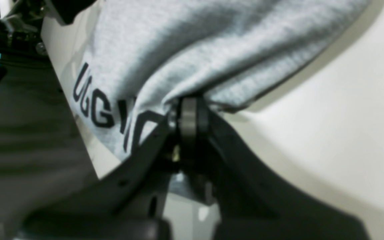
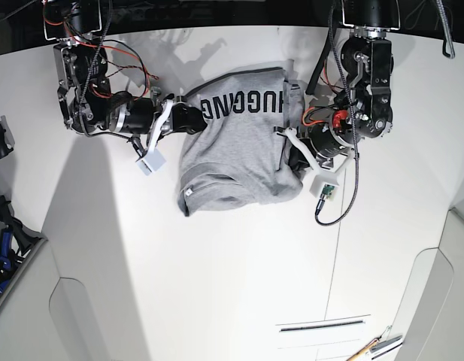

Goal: Fold the T-shirt properly
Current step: 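Pull and straighten the bundle between both grippers into a square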

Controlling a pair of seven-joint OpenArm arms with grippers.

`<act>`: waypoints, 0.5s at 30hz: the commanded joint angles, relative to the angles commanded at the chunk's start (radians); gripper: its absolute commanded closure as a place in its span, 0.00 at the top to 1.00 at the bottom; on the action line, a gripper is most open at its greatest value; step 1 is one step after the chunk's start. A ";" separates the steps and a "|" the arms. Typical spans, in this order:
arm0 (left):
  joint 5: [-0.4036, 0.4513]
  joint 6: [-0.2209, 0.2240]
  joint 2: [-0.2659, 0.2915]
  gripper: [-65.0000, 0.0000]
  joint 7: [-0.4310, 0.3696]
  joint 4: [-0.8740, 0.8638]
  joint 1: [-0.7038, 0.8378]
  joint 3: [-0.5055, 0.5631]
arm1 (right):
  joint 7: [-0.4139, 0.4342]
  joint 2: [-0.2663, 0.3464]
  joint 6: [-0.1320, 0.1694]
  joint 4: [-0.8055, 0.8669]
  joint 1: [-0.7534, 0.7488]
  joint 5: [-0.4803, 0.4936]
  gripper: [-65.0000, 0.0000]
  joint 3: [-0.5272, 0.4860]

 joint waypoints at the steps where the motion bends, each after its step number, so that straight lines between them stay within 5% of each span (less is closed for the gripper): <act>1: 0.002 0.000 0.000 0.00 -0.003 0.000 -0.001 0.000 | -0.003 0.000 0.000 0.000 0.000 0.003 0.00 0.000; 15: 0.058 -0.010 -0.001 0.00 -0.050 0.002 -0.004 -0.005 | -0.045 -0.002 0.006 0.035 0.000 0.050 0.00 0.016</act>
